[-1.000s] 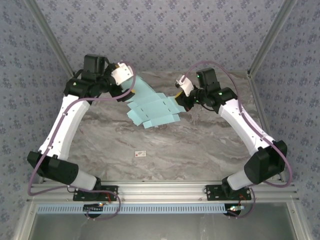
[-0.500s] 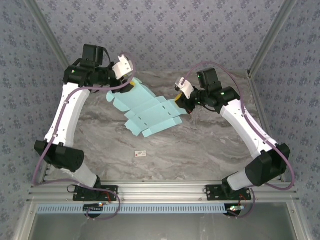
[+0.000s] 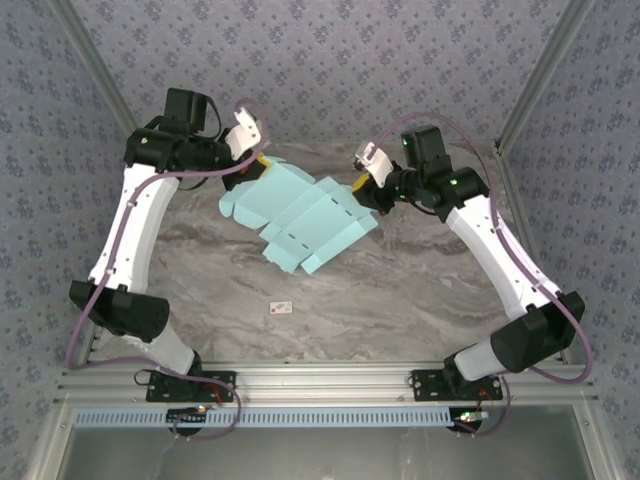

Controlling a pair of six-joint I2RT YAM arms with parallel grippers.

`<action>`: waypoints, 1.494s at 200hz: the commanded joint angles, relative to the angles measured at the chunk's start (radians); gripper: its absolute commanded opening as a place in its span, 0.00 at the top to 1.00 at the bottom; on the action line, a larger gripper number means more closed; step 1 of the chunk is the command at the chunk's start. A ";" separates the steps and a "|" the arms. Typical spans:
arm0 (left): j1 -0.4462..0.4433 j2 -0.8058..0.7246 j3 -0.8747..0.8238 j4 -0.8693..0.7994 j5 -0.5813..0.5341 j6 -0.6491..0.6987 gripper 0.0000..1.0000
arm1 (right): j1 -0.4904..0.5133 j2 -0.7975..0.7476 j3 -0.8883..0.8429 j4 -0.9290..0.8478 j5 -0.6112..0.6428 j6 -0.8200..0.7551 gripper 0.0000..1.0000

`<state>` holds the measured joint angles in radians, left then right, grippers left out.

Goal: Fold the paper box

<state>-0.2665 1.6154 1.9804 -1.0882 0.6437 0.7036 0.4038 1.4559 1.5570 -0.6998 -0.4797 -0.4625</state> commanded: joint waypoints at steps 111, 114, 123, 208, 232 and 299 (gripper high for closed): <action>0.017 -0.443 -0.454 0.615 0.048 -0.720 1.00 | -0.251 -0.219 -0.473 0.722 -0.301 0.645 0.16; 0.017 -0.441 -0.454 0.620 0.045 -0.737 1.00 | -0.246 -0.220 -0.485 0.742 -0.304 0.652 0.16; 0.016 -0.435 -0.454 0.630 0.044 -0.782 1.00 | -0.231 -0.226 -0.523 0.808 -0.311 0.670 0.15; 0.016 -0.464 -0.544 0.765 0.118 -0.934 1.00 | -0.230 -0.091 -0.570 1.105 -0.321 0.816 0.18; 0.017 -0.472 -0.570 0.810 0.118 -0.975 1.00 | -0.242 -0.073 -0.593 1.212 -0.367 0.875 0.33; 0.018 -0.473 -0.626 0.927 0.116 -1.078 1.00 | -0.266 -0.055 -0.618 1.318 -0.356 0.941 0.87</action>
<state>-0.2543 1.1610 1.3701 -0.2687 0.7372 -0.3107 0.1501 1.3926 0.9504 0.5365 -0.8238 0.4435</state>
